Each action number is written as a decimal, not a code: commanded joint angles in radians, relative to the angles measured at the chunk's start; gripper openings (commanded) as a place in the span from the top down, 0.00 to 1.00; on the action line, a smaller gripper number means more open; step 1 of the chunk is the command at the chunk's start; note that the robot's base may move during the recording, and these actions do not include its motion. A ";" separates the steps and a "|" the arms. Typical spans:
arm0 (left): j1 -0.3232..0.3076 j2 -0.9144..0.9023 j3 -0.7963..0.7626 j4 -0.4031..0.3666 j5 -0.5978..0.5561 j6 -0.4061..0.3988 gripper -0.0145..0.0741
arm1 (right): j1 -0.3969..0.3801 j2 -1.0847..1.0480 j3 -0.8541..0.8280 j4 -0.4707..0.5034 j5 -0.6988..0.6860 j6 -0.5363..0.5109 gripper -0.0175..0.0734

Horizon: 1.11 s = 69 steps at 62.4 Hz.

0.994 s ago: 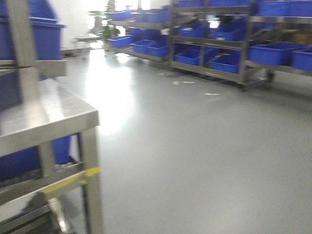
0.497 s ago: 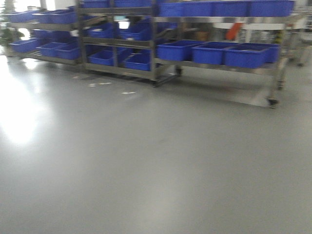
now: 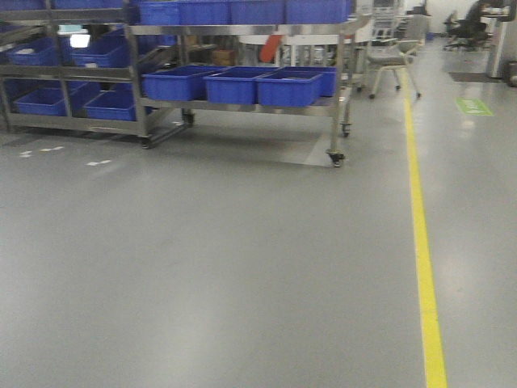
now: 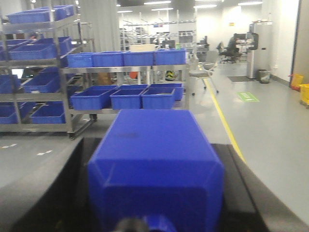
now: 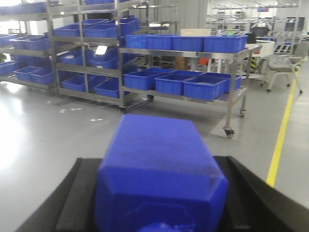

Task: Pick and sort blue part to right shelf
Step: 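Drive the base away from the table carrying both parts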

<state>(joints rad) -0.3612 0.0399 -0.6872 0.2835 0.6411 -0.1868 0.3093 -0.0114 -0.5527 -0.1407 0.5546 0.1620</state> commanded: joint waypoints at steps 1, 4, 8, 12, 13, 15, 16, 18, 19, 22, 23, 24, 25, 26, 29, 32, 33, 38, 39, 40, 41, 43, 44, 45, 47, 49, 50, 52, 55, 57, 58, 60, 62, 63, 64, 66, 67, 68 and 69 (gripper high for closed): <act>-0.005 0.018 -0.021 0.010 -0.084 0.000 0.53 | -0.002 0.017 -0.026 -0.016 -0.097 -0.009 0.59; -0.005 0.018 -0.021 0.010 -0.084 0.000 0.53 | -0.002 0.017 -0.026 -0.016 -0.097 -0.009 0.59; -0.005 0.018 -0.021 0.010 -0.084 0.000 0.53 | -0.002 0.017 -0.026 -0.016 -0.097 -0.009 0.59; -0.005 0.018 -0.021 0.010 -0.084 0.000 0.53 | -0.002 0.017 -0.026 -0.016 -0.097 -0.009 0.59; -0.005 0.018 -0.021 0.010 -0.084 0.000 0.53 | -0.002 0.017 -0.026 -0.016 -0.097 -0.009 0.59; -0.005 0.018 -0.021 0.010 -0.084 0.000 0.53 | -0.002 0.017 -0.026 -0.016 -0.097 -0.009 0.59; -0.005 0.018 -0.021 0.010 -0.084 0.000 0.53 | -0.002 0.017 -0.026 -0.016 -0.097 -0.009 0.59; -0.005 0.018 -0.021 0.010 -0.084 0.000 0.53 | -0.002 0.017 -0.026 -0.016 -0.097 -0.009 0.59; -0.005 0.018 -0.021 0.010 -0.084 0.000 0.53 | -0.002 0.017 -0.026 -0.016 -0.097 -0.009 0.59; -0.005 0.018 -0.021 0.010 -0.084 0.000 0.53 | -0.002 0.017 -0.026 -0.016 -0.097 -0.009 0.59; -0.005 0.018 -0.021 0.010 -0.084 0.000 0.53 | -0.002 0.017 -0.026 -0.016 -0.097 -0.009 0.59; -0.005 0.018 -0.021 0.010 -0.084 0.000 0.53 | -0.002 0.017 -0.026 -0.016 -0.097 -0.009 0.59; -0.005 0.018 -0.021 0.010 -0.084 0.000 0.53 | -0.002 0.017 -0.026 -0.016 -0.097 -0.009 0.59; -0.005 0.018 -0.021 0.010 -0.084 0.000 0.53 | -0.002 0.017 -0.026 -0.016 -0.097 -0.009 0.59; -0.005 0.018 -0.021 0.010 -0.084 0.000 0.53 | -0.002 0.017 -0.026 -0.016 -0.097 -0.009 0.59; -0.005 0.018 -0.021 0.010 -0.084 0.000 0.53 | -0.002 0.017 -0.026 -0.016 -0.097 -0.009 0.59; -0.005 0.018 -0.021 0.010 -0.084 0.000 0.53 | -0.002 0.017 -0.026 -0.016 -0.097 -0.009 0.59; -0.005 0.018 -0.021 0.010 -0.084 0.000 0.53 | -0.002 0.017 -0.026 -0.016 -0.097 -0.009 0.59; -0.005 0.018 -0.021 0.010 -0.084 0.000 0.53 | -0.002 0.017 -0.026 -0.016 -0.097 -0.009 0.59; -0.005 0.018 -0.021 0.010 -0.084 0.000 0.53 | -0.002 0.017 -0.026 -0.016 -0.097 -0.009 0.59; -0.005 0.018 -0.021 0.010 -0.084 0.000 0.53 | -0.002 0.017 -0.026 -0.016 -0.097 -0.009 0.59; -0.005 0.018 -0.021 0.010 -0.084 0.000 0.53 | -0.002 0.017 -0.026 -0.016 -0.097 -0.009 0.59; -0.005 0.018 -0.021 0.010 -0.084 0.000 0.53 | -0.002 0.017 -0.026 -0.016 -0.097 -0.009 0.59; -0.005 0.018 -0.021 0.010 -0.084 0.000 0.53 | -0.002 0.017 -0.026 -0.016 -0.097 -0.009 0.59; -0.005 0.018 -0.021 0.010 -0.084 0.000 0.53 | -0.002 0.017 -0.026 -0.016 -0.097 -0.009 0.59; -0.005 0.018 -0.021 0.010 -0.084 0.000 0.53 | -0.002 0.017 -0.026 -0.016 -0.097 -0.009 0.59; -0.005 0.018 -0.021 0.010 -0.084 0.000 0.53 | -0.002 0.017 -0.026 -0.016 -0.097 -0.009 0.59; -0.005 0.018 -0.021 0.010 -0.084 0.000 0.53 | -0.002 0.017 -0.026 -0.016 -0.097 -0.009 0.59; -0.005 0.018 -0.021 0.010 -0.084 0.000 0.53 | -0.002 0.017 -0.026 -0.016 -0.097 -0.009 0.59; -0.005 0.018 -0.021 0.010 -0.084 0.000 0.53 | -0.002 0.017 -0.026 -0.016 -0.098 -0.009 0.59; -0.005 0.018 -0.021 0.010 -0.084 0.000 0.53 | -0.002 0.017 -0.026 -0.016 -0.098 -0.009 0.59; -0.005 0.018 -0.021 0.010 -0.084 0.000 0.53 | -0.002 0.017 -0.026 -0.016 -0.098 -0.009 0.59; -0.005 0.018 -0.021 0.010 -0.084 0.000 0.53 | -0.002 0.017 -0.026 -0.016 -0.098 -0.009 0.59; -0.005 0.018 -0.021 0.010 -0.084 0.000 0.53 | -0.002 0.017 -0.026 -0.016 -0.098 -0.009 0.59; -0.005 0.018 -0.021 0.010 -0.084 0.000 0.53 | -0.002 0.017 -0.026 -0.016 -0.096 -0.009 0.59; -0.005 0.018 -0.021 0.010 -0.081 0.000 0.53 | -0.002 0.017 -0.026 -0.016 -0.097 -0.009 0.59; -0.005 0.018 -0.021 0.010 -0.081 0.000 0.53 | -0.002 0.017 -0.026 -0.016 -0.097 -0.009 0.59; -0.005 0.018 -0.021 0.010 -0.081 0.000 0.53 | -0.002 0.017 -0.026 -0.016 -0.097 -0.009 0.59; -0.005 0.018 -0.021 0.010 -0.081 0.000 0.53 | -0.002 0.017 -0.026 -0.016 -0.097 -0.009 0.59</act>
<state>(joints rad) -0.3612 0.0399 -0.6872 0.2835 0.6411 -0.1868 0.3093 -0.0114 -0.5527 -0.1427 0.5546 0.1620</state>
